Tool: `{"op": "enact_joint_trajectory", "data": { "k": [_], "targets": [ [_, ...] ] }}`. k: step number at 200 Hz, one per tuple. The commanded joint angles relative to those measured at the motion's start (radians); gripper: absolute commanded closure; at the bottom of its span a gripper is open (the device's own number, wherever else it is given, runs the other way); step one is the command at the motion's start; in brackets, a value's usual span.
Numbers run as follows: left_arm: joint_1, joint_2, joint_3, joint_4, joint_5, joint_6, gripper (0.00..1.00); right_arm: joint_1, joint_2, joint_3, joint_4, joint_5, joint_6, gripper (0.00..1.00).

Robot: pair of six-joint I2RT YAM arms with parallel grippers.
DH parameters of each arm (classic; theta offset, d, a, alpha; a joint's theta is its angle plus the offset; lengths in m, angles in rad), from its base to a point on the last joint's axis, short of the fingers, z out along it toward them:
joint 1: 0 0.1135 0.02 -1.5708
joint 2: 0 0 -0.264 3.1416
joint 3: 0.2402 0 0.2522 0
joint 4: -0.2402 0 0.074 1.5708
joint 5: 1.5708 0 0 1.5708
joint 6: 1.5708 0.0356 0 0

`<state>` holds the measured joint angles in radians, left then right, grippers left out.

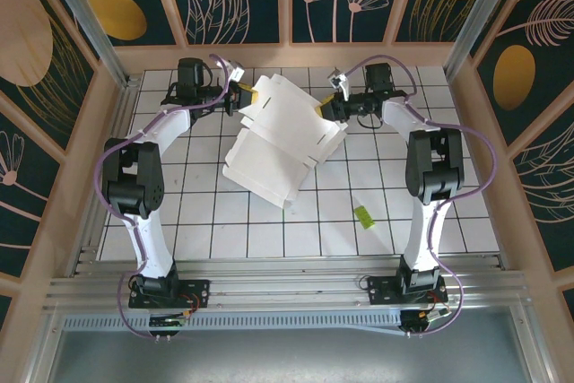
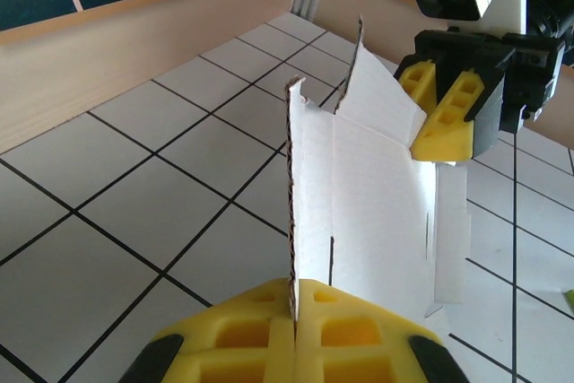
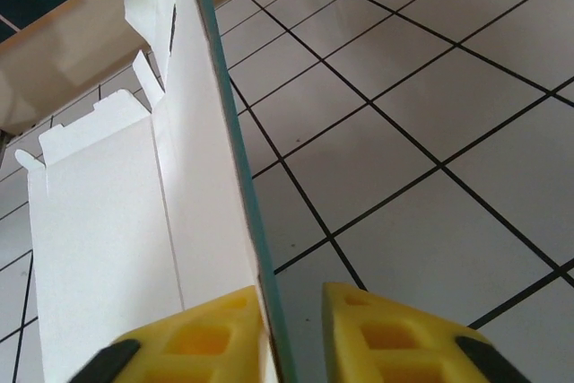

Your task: Fold the paper box

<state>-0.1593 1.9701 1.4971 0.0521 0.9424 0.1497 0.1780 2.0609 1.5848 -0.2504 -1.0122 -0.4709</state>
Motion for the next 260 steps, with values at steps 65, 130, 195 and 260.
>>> {"op": "enact_joint_trajectory", "data": {
  "k": [65, 130, 195, 260],
  "targets": [
    [-0.001, -0.015, -0.022, 0.047, -0.010, -0.039, 1.00, 0.038, -0.097, -0.008, -0.065, 0.224, -0.139, 0.88],
    [-0.003, -0.050, -0.100, 0.094, -0.018, -0.087, 1.00, 0.059, -0.145, -0.072, -0.054, 0.263, -0.166, 0.76],
    [-0.005, -0.037, -0.081, 0.094, -0.011, -0.102, 1.00, 0.065, -0.122, -0.058, -0.063, 0.242, -0.174, 0.95],
    [-0.004, -0.073, -0.130, 0.134, -0.090, -0.137, 0.65, 0.111, -0.182, -0.061, -0.056, 0.409, -0.273, 1.00]
  ]
}}
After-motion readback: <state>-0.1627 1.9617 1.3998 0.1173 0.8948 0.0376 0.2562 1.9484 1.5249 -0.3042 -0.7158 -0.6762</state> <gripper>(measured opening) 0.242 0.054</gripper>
